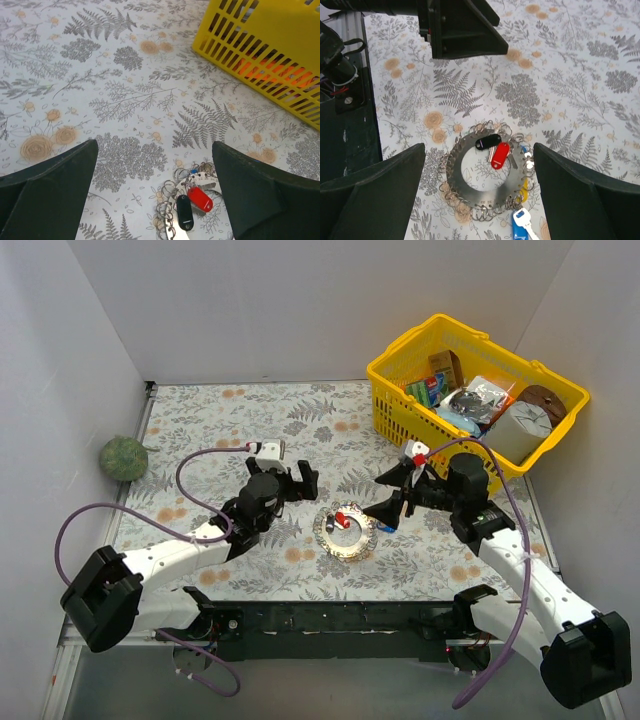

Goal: Put the keys on the keyring

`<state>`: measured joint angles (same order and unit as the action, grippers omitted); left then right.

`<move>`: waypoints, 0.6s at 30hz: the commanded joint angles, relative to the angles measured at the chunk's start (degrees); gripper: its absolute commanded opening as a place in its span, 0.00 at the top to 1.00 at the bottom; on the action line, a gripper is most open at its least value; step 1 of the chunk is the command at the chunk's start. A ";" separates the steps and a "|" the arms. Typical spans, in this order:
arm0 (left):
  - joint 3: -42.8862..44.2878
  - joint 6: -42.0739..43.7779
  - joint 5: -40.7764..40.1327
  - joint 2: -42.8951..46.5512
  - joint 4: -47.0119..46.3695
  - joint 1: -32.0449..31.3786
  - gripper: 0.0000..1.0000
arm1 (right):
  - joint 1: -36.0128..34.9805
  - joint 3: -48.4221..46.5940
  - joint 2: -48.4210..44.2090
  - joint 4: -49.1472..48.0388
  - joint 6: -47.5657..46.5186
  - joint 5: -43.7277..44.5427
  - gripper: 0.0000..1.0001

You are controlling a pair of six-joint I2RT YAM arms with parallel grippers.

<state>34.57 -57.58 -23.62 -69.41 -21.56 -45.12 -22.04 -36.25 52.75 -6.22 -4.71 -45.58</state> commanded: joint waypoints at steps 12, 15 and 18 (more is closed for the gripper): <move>-8.55 -18.00 -11.53 8.76 9.78 -0.05 0.02 | 0.77 9.27 -5.81 1.47 7.25 28.94 0.02; -8.73 -17.65 -13.82 9.73 9.96 -0.05 0.02 | 0.77 10.84 -7.48 -0.81 8.84 33.43 0.02; -8.81 -17.39 -16.46 10.43 10.05 -0.05 0.02 | 0.77 11.90 -8.37 -3.44 10.42 36.52 0.02</move>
<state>26.33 -73.91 -34.24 -60.90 -12.45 -45.15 -21.47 -25.63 45.74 -4.60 2.55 -17.52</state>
